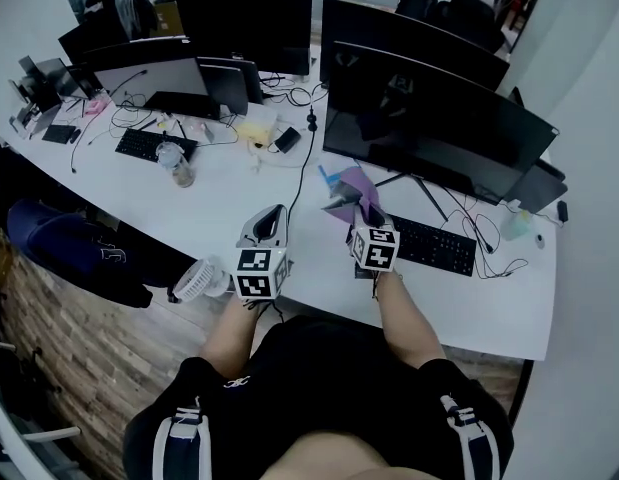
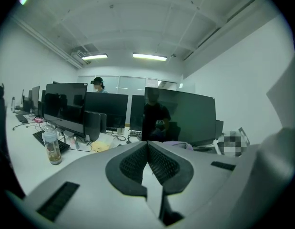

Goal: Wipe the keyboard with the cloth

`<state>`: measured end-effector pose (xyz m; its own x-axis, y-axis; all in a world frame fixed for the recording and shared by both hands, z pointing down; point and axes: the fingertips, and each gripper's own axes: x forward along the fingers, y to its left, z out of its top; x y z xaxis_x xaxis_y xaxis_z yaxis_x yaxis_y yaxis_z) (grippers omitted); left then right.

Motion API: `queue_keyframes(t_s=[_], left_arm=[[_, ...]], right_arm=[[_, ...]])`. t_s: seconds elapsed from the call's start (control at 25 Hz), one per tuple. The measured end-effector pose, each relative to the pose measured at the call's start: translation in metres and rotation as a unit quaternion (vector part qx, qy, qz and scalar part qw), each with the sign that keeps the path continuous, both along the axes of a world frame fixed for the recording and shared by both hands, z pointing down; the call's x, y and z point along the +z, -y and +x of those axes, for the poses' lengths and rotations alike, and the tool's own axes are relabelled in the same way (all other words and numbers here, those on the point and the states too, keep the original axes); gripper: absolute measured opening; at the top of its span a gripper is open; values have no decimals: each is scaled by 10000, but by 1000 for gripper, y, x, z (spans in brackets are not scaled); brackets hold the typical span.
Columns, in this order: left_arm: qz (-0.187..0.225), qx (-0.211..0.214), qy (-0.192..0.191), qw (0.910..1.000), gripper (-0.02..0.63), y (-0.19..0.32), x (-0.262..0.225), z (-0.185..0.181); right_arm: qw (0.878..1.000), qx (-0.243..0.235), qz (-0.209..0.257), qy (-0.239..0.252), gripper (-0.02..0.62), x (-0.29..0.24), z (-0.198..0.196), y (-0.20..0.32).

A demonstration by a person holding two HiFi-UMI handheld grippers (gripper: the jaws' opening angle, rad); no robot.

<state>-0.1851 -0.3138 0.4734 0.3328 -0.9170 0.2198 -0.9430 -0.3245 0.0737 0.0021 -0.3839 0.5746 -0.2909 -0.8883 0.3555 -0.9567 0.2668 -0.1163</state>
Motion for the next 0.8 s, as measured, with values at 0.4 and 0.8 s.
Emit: queue_keyframes(t_s=[0.4, 0.8], left_arm=[[240, 206, -140, 9994, 12, 10, -15, 18], [329, 547, -145, 9979, 12, 8, -21, 44]], right_arm=[[9843, 509, 1692, -50, 87, -121, 39, -49], [9775, 876, 1917, 7, 87, -141, 70, -78]])
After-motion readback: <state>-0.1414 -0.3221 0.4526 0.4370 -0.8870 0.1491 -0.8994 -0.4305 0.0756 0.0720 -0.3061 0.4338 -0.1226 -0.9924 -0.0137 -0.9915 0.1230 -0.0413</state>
